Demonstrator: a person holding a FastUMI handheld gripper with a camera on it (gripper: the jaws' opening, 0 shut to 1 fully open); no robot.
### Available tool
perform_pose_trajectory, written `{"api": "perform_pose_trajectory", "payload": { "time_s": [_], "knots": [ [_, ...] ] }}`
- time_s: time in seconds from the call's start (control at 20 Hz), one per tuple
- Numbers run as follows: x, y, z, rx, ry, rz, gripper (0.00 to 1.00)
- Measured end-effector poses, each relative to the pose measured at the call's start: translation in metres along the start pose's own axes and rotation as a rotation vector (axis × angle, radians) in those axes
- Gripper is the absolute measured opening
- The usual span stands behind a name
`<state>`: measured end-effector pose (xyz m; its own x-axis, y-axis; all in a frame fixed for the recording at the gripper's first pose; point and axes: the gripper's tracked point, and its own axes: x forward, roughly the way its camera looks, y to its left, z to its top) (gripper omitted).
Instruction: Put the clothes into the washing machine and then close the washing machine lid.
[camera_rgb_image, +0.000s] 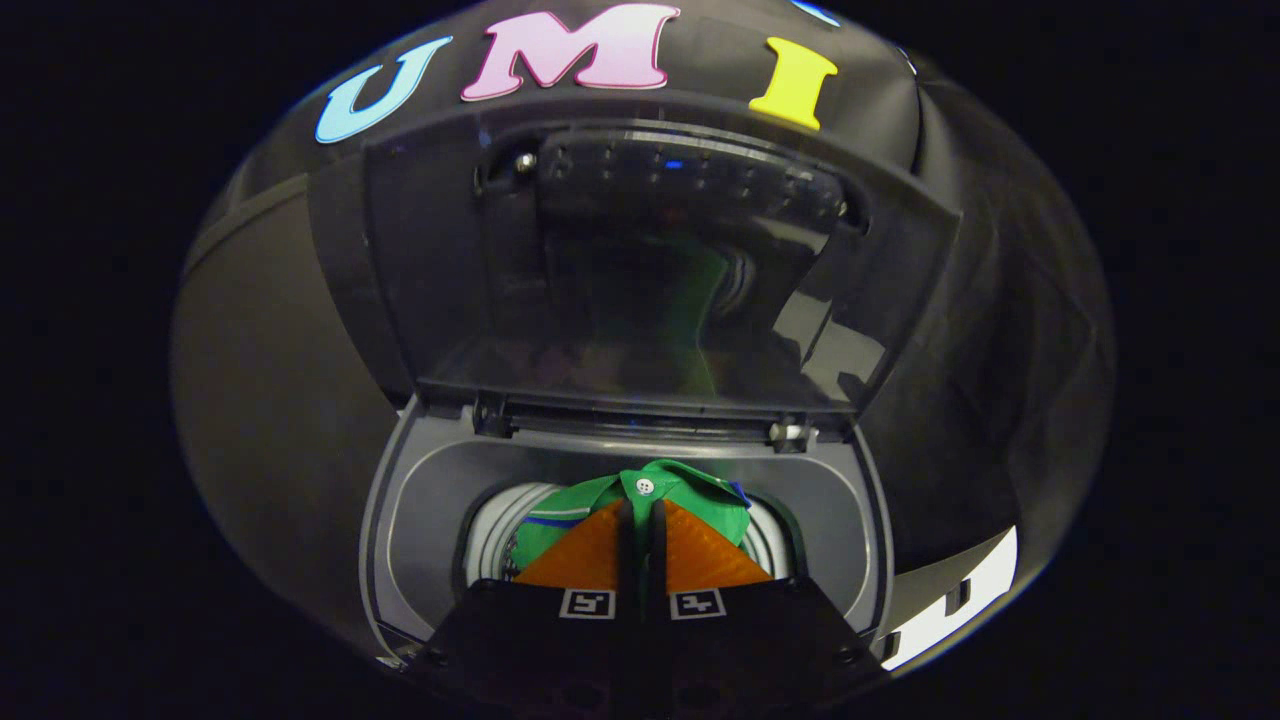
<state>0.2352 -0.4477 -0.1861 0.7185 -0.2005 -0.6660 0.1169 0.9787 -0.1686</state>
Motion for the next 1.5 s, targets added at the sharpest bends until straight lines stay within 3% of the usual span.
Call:
{"api": "perform_pose_trajectory", "payload": {
  "time_s": [0.4, 0.55, 0.65, 0.85, 1.25, 1.5],
  "knots": [
    [0.034, 0.003, -0.043, 0.046, 0.137, 0.035, 0.05],
    [0.038, 0.005, -0.035, 0.059, 0.112, 0.057, 0.05],
    [0.044, -0.002, -0.040, 0.082, 0.134, 0.026, 0.07],
    [0.044, -0.002, -0.056, 0.041, 0.194, 0.039, 1.00],
    [0.036, 0.002, -0.050, 0.037, 0.171, 0.045, 1.00],
    [0.006, 0.001, -0.006, 0.080, 0.085, 0.050, 1.00]
  ]
}}
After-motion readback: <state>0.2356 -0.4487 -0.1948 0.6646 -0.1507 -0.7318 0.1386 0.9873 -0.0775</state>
